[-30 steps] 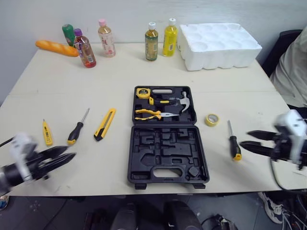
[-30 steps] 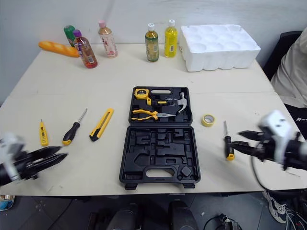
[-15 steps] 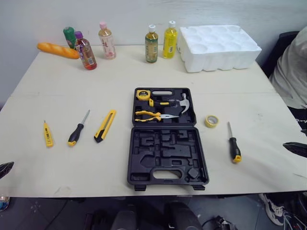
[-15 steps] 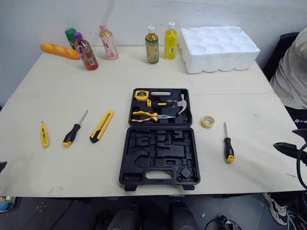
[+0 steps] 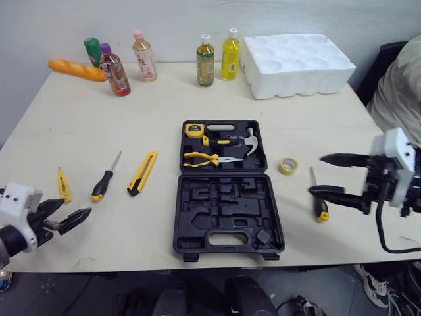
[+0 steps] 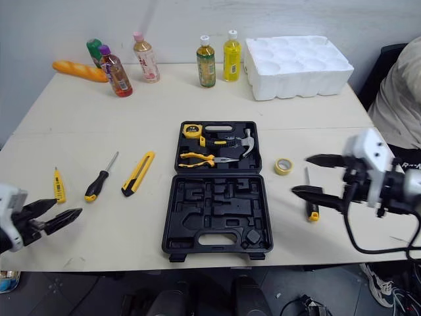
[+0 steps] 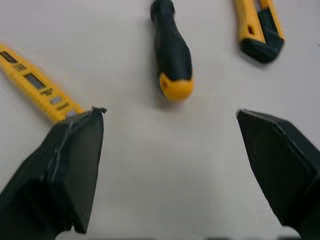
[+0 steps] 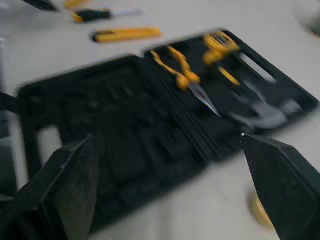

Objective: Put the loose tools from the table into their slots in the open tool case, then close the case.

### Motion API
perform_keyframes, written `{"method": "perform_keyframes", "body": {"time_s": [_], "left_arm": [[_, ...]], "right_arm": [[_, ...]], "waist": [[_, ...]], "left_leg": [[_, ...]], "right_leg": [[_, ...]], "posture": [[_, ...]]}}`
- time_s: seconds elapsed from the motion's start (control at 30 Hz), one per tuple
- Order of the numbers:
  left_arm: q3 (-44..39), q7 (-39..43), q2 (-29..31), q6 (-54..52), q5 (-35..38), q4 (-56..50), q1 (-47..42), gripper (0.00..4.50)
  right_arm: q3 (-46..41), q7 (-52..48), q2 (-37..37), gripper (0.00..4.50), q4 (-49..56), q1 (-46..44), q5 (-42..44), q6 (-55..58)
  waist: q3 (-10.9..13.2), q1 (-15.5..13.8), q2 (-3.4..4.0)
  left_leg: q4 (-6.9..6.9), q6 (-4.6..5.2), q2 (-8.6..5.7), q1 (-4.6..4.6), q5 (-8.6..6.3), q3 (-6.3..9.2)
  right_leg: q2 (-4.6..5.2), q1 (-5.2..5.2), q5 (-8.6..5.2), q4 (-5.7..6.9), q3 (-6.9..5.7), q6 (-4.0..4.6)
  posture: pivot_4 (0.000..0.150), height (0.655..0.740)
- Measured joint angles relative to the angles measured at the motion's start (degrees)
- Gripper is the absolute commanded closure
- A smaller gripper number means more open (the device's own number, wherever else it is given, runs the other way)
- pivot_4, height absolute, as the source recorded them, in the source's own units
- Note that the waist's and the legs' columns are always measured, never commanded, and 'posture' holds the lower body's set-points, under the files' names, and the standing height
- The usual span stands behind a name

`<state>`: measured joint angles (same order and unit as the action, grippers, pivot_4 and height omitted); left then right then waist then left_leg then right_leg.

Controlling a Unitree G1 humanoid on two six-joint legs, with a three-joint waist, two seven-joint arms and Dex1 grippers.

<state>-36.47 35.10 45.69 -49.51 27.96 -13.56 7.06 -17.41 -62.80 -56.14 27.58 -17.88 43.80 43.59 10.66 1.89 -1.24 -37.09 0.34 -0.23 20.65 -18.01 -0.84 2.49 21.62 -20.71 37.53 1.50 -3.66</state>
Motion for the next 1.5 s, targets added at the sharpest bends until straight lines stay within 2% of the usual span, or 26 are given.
{"method": "perform_keyframes", "body": {"time_s": [0.2,0.43,0.7,0.83,1.0,1.13,1.23,1.33,1.4,1.5], "left_arm": [[6.4,-5.5,-1.0,-6.2,-0.1,-3.5,-4.8,0.03],[11.4,-12.8,-4.7,-9.1,-2.8,-0.4,-12.2,0.03],[15.8,-14.1,-4.1,-10.5,-4.3,6.1,-20.2,0.03],[18.3,-12.7,-1.4,-10.3,-5.8,10.0,-22.6,1.23],[19.0,-11.6,-1.2,-9.5,-6.4,11.2,-23.3,3.43],[19.1,-9.5,0.4,-6.6,-6.9,10.4,-21.1,3.46],[19.2,-3.3,5.1,-4.9,-6.1,8.0,-17.1,3.46],[20.8,4.3,10.9,-3.0,-4.8,4.4,-17.3,3.46],[24.0,10.5,15.6,-0.6,-4.0,1.8,-21.6,3.46],[30.5,17.4,17.6,2.0,-3.8,-0.1,-33.6,3.46]], "right_arm": [[10.9,1.2,4.9,0.00,2.6,-11.2,3.5,1.7],[21.7,1.2,12.2,0.00,-2.9,-20.7,-1.3,-0.8],[25.4,1.5,16.5,0.00,-6.1,-22.8,-5.6,-3.6],[25.8,1.5,17.0,0.00,-7.0,-23.0,-6.2,-3.8],[25.7,2.1,17.0,0.00,-6.8,-22.6,-6.5,-3.8],[25.0,2.7,16.7,0.00,-5.8,-21.0,-6.6,-3.7],[22.1,2.7,14.1,0.00,-5.0,-18.8,-6.1,-3.3],[19.5,3.1,13.3,0.00,-4.6,-17.7,-5.1,-2.2],[18.2,3.2,11.5,0.00,-3.8,-16.2,-3.8,-0.9],[15.8,2.9,8.1,0.00,-2.6,-11.8,-3.1,-0.2]], "waist": [[0.0,-0.2,-0.02],[0.0,-0.3,-0.08],[-0.1,-0.6,-0.06],[-0.1,-0.3,-0.01],[-0.1,-0.4,0.00],[-0.1,-0.3,0.00],[-0.1,-0.2,-0.03],[0.0,-0.2,-0.16],[0.0,-0.6,-0.15],[0.0,-1.5,-0.08]], "left_leg": [[-0.11,0.00,-0.01,0.28,0.00,0.10],[-0.27,-0.23,-0.02,0.84,0.20,0.16],[-0.24,-0.33,-0.05,0.83,0.32,0.28],[-0.18,-0.37,-0.04,0.81,0.37,0.31],[-0.17,-0.37,-0.05,0.81,0.37,0.31],[-0.15,-0.37,-0.05,0.85,0.37,0.31],[-0.12,-0.38,-0.05,0.91,0.37,0.30],[-0.07,-0.38,-0.04,0.93,0.37,0.39],[-0.06,-0.38,-0.05,0.95,0.38,0.45],[-0.05,-0.37,-0.07,1.01,0.37,0.47]], "right_leg": [[0.02,0.14,0.02,-0.09,-0.12,-0.04],[0.02,0.80,0.03,0.30,-0.19,-0.04],[0.05,0.79,0.02,0.37,-0.33,-0.04],[0.05,0.80,0.02,0.41,-0.35,-0.03],[0.06,0.79,0.02,0.38,-0.35,-0.03],[0.08,0.79,0.02,0.30,-0.36,-0.03],[0.09,0.83,0.02,0.23,-0.36,-0.03],[0.10,0.86,0.01,0.23,-0.43,0.02],[0.15,0.83,-0.02,0.21,-0.50,0.07],[0.22,0.77,-0.03,0.06,-0.62,0.09]], "posture": [[0.150,0.7400],[0.150,0.7400],[0.150,0.7400],[0.150,0.7400],[0.150,0.7400],[0.150,0.7400],[0.150,0.7400],[0.150,0.7400],[0.150,0.7400],[0.150,0.7400]]}}
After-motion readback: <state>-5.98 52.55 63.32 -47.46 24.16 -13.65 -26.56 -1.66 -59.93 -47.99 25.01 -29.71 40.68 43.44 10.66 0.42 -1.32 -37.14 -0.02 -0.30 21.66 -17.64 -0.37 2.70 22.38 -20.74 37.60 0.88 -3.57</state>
